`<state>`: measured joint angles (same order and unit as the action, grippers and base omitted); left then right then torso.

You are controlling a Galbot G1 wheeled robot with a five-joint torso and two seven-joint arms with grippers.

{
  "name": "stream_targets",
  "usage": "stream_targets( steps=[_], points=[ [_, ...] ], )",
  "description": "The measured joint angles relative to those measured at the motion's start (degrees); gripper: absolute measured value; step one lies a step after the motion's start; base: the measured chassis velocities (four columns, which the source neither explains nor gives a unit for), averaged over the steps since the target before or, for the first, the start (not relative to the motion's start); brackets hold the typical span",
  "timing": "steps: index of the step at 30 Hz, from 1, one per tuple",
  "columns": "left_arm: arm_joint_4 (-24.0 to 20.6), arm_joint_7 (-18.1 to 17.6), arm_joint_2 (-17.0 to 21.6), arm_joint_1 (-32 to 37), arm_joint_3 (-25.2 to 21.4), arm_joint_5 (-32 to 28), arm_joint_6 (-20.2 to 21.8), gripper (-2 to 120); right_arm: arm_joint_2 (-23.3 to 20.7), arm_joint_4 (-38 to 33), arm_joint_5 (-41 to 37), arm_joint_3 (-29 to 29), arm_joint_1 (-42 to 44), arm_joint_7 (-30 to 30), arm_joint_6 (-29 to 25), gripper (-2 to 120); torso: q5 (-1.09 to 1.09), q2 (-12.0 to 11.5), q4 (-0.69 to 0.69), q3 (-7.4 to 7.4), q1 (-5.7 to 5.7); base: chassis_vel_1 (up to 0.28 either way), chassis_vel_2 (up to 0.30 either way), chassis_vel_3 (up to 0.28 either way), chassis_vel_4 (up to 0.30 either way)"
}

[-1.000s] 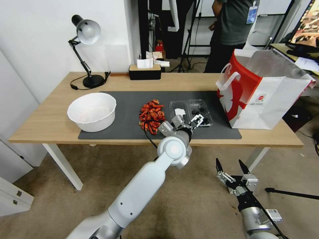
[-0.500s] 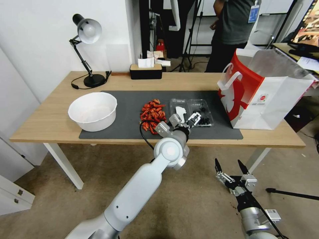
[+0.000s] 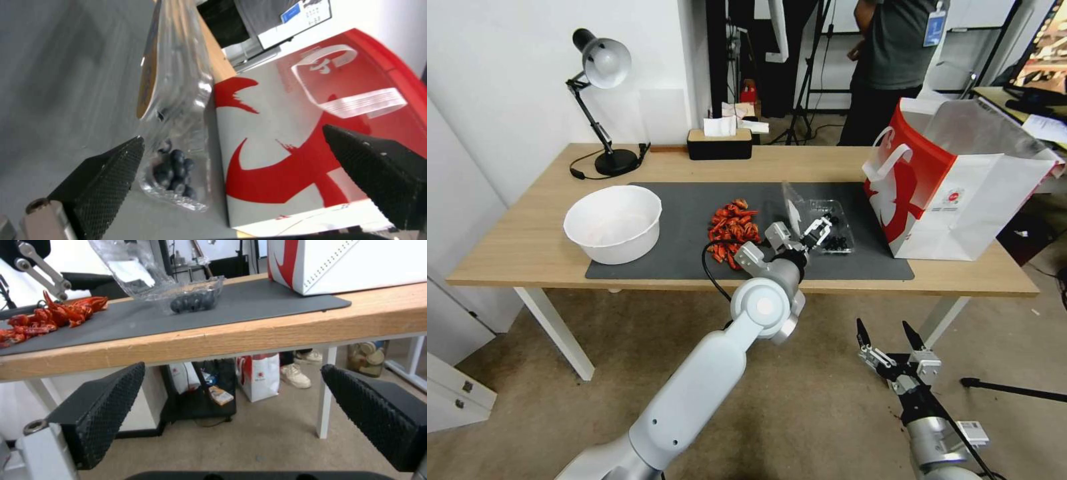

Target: Close the disposable takeout box, then place it into the delivery bag.

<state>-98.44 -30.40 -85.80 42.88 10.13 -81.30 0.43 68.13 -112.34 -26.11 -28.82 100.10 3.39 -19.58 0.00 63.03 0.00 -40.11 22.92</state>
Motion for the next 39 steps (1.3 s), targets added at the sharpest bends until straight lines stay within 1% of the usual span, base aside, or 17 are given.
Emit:
stream_targets(
  steps=[5, 8, 10, 11, 13, 14, 16, 21, 30, 39],
  points=[
    [0.21, 0.63, -0.19, -0.09, -0.4, -0.06, 0.05, 100, 0.17, 0.0, 0.19, 0.02, 0.11, -0.04, -0.01, 100, 0.0, 0.0, 0.0, 0.0, 0.0, 0.0, 0.0, 0.0, 0.0],
    [0.38, 1.6, -0.42, -0.16, -0.95, -0.35, 0.3, 100, 0.29, 0.0, 0.32, 0.02, 0.19, -0.09, -0.04, 100, 0.0, 0.0, -0.01, 0.0, 0.0, 0.0, 0.0, 0.0, 0.0],
    [0.35, 3.57, -0.4, -0.14, -1.32, -1.12, 0.63, 100, 0.4, 0.04, 0.43, 0.02, 0.2, -0.11, -0.07, 100, 0.0, 0.0, -0.01, 0.0, 0.0, 0.0, 0.0, 0.0, 0.0],
    [0.35, 3.57, -0.4, -0.14, -1.32, -1.12, 0.63, 100, 0.4, 0.04, 0.43, 0.02, 0.2, -0.11, -0.07, 100, 0.0, 0.0, -0.01, 0.0, 0.0, 0.0, 0.0, 0.0, 0.0],
    [-0.08, 5.01, -0.25, 0.09, -1.56, -1.66, 1.48, 100, 0.5, 0.1, 0.55, 0.06, 0.19, -0.13, -0.1, 100, 0.0, 0.0, 0.0, 0.0, 0.0, 0.0, 0.0, 0.0, 0.0],
    [-0.08, 5.01, -0.25, 0.09, -1.56, -1.66, 1.48, 100, 0.5, 0.1, 0.55, 0.06, 0.19, -0.13, -0.1, 100, 0.0, 0.0, 0.0, 0.0, 0.0, 0.0, 0.0, 0.0, 0.0],
    [-0.35, 6.19, -0.03, 0.24, -1.55, -1.79, 2.23, 100, 0.52, 0.11, 0.68, 0.08, 0.19, -0.14, -0.11, 100, 0.0, 0.0, 0.0, 0.0, 0.0, 0.0, 0.0, 0.0, 0.0],
    [0.22, 6.64, -0.22, -0.15, -1.48, -1.78, 3.02, 100, 0.52, 0.11, 0.78, 0.09, 0.27, -0.15, -0.14, 100, 0.0, 0.0, 0.0, 0.0, -0.01, 0.0, 0.0, 0.0, 0.0],
    [4.22, 7.36, -1.57, -2.15, -1.78, -2.47, 3.33, 100, 0.83, 0.13, 1.0, 0.05, 0.88, -0.41, -0.55, 100, 0.0, 0.0, -0.01, 0.0, 0.0, 0.0, 0.0, 0.0, 0.0],
    [5.32, 7.89, -1.61, -2.75, -1.75, -2.87, 4.07, 99, 0.83, 0.6, 1.03, 0.07, 0.99, -0.62, -0.98, 100, 0.0, 0.0, -0.01, 0.0, 0.0, 0.0, 0.0, 0.0, 0.0]
  ],
)
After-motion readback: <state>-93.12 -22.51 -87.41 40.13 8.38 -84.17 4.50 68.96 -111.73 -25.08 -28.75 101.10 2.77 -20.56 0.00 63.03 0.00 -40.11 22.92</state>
